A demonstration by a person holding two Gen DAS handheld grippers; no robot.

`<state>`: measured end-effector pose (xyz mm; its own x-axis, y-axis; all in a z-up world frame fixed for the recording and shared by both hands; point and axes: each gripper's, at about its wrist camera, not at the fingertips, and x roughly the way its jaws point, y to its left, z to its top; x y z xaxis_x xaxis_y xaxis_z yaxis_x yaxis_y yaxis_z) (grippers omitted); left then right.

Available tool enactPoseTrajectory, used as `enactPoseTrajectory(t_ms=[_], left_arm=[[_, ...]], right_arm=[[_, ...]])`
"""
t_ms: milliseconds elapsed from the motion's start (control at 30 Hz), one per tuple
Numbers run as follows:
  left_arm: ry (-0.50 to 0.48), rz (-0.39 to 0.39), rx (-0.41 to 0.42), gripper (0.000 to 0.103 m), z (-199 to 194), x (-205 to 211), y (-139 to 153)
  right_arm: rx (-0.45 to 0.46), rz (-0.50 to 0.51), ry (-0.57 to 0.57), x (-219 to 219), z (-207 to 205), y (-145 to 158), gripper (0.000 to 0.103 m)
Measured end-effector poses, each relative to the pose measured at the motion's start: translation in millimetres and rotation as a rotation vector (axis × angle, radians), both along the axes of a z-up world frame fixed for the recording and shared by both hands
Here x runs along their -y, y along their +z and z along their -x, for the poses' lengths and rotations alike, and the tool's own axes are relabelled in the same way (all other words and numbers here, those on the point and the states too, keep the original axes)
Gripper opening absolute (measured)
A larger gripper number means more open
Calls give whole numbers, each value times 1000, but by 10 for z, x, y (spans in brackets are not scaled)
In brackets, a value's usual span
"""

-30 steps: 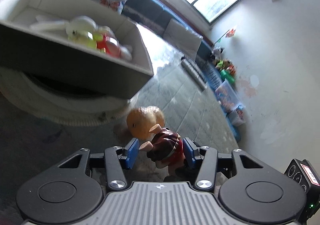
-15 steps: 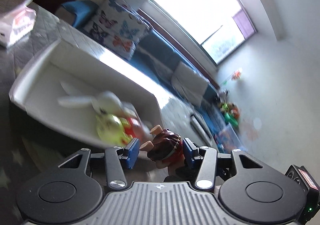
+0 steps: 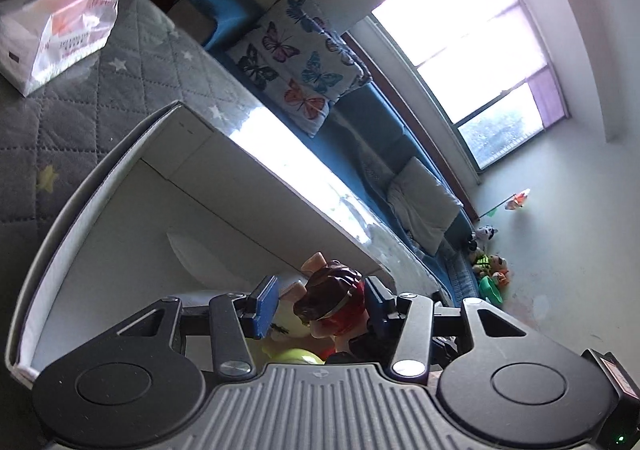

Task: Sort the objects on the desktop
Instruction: 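Lift the doll and carry it over the white box, then open both grippers to drop the doll into the box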

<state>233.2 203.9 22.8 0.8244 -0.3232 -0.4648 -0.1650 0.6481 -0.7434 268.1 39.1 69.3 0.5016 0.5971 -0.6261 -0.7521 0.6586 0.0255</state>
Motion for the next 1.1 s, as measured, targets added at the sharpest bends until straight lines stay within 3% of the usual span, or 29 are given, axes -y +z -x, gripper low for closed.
enactPoseTrajectory(t_ms=[333,1100], left_arm=[[14,19,-33,48,6,-26,-175],[9,-26,-39,48,171,61,-99]], right_arm=[[-30,39,25,-72,-83,-265,77],[-32,36,-5,71,62,-214,85]])
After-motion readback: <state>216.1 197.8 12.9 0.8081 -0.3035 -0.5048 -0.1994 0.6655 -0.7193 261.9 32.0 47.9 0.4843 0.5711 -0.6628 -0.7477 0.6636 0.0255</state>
